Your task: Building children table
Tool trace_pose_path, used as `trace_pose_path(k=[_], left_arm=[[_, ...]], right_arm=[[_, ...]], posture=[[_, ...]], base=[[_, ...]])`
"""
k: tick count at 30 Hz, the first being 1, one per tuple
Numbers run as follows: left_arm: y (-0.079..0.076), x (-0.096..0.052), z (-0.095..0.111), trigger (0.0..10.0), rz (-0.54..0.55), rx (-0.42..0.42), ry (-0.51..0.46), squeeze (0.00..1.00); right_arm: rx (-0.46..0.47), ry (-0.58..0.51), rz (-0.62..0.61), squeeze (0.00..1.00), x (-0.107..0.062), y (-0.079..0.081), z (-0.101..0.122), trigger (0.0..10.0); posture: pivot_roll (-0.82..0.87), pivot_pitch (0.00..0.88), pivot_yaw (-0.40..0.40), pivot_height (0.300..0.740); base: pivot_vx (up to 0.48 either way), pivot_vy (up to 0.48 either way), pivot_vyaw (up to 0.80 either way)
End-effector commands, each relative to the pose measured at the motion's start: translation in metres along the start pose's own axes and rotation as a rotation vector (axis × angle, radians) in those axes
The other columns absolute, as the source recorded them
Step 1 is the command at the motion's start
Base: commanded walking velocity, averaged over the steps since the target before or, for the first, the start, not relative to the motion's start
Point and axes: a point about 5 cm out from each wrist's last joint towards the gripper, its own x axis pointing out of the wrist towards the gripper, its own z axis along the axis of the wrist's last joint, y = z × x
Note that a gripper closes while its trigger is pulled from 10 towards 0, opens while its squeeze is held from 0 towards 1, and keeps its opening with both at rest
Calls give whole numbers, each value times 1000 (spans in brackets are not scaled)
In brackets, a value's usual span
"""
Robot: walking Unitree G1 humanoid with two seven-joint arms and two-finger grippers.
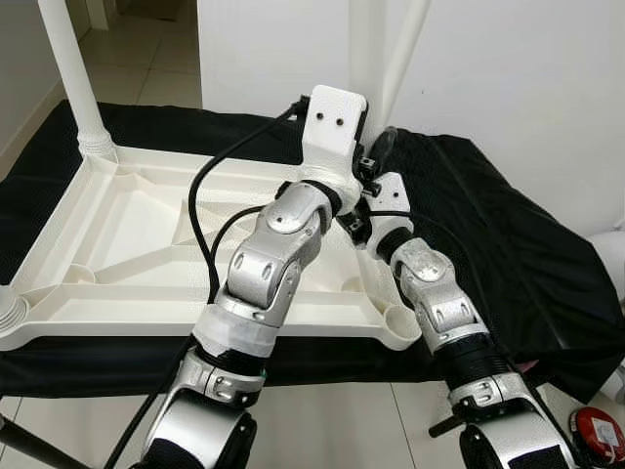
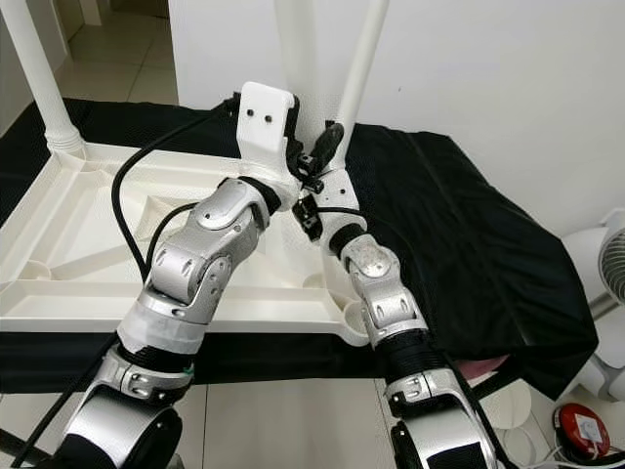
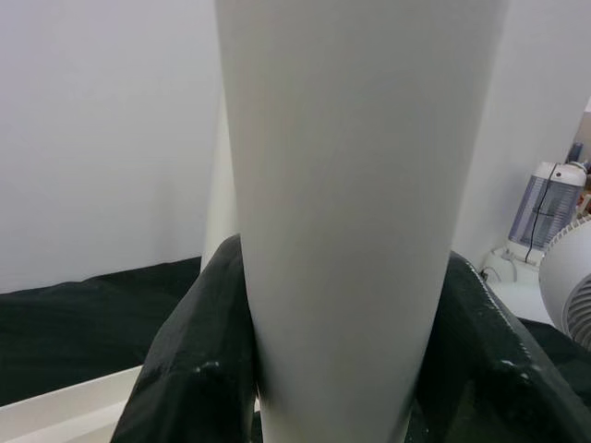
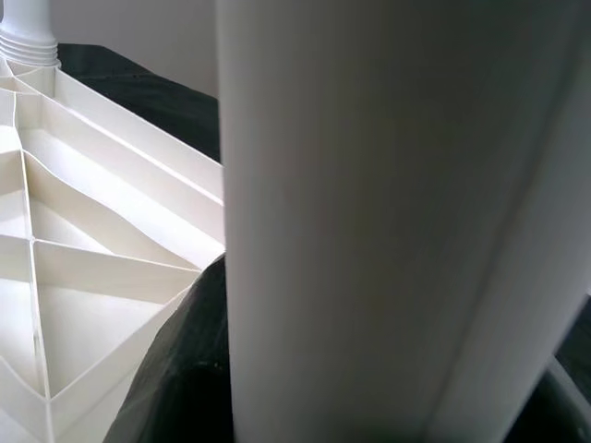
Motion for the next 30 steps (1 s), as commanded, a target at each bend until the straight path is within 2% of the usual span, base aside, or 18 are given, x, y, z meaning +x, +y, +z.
trace_pose_path(k=[1,4,5,6,7,8,9,12,16,17,18,19,30], left_arm=[[-8,2,8,10000,-29,7,-35,0],[-8,2,8,10000,-25,13,-32,0],[-7,2,8,10000,-24,19,-31,0],[-7,2,8,10000,-24,23,-30,0],[-8,1,8,10000,-31,4,-34,0],[-8,1,8,10000,-31,4,-34,0],[-9,0,7,10000,-45,-30,-42,1000],[-10,-1,8,10000,-57,-56,-52,1000],[-9,0,8,10000,-41,-31,-47,1000],[-8,0,8,10000,-36,-23,-47,788],[-8,0,8,10000,-36,-23,-47,788],[-8,0,8,10000,-32,-16,-48,0],[-2,-5,9,10000,-8,-16,-66,0]], right_arm=[[54,44,-64,0,-3,-10,-10,0],[73,51,-90,0,-3,-12,-11,0],[80,54,-104,0,-3,-13,-12,4275],[85,56,-112,0,-3,-13,-12,4275],[91,56,-119,0,-3,-13,-12,10000],[91,56,-119,0,-3,-13,-12,10000],[96,56,-125,0,-2,-13,-11,10000],[112,54,-135,0,-1,-13,-12,10000],[153,62,-156,0,-2,-14,-15,10000],[172,63,-163,0,-2,-16,-16,10000],[172,63,-163,0,-2,-16,-16,10000],[179,63,-170,0,-2,-17,-16,10000],[251,71,-298,0,-5,-27,-20,10000]], posture=[[51,0,-140,740],[51,0,-140,740],[52,0,-140,740],[52,0,-140,740],[52,0,-140,740],[52,0,-140,740],[50,0,-138,740],[48,0,-138,740],[48,0,-136,740],[48,0,-136,740],[48,0,-136,740],[48,0,-136,740],[37,0,-127,740]], base=[[0,0,0],[0,0,0],[0,0,0],[0,0,0],[0,0,0],[0,0,0],[0,0,0],[0,0,0],[0,0,0],[0,0,0],[0,0,0],[0,0,0],[0,0,0]])
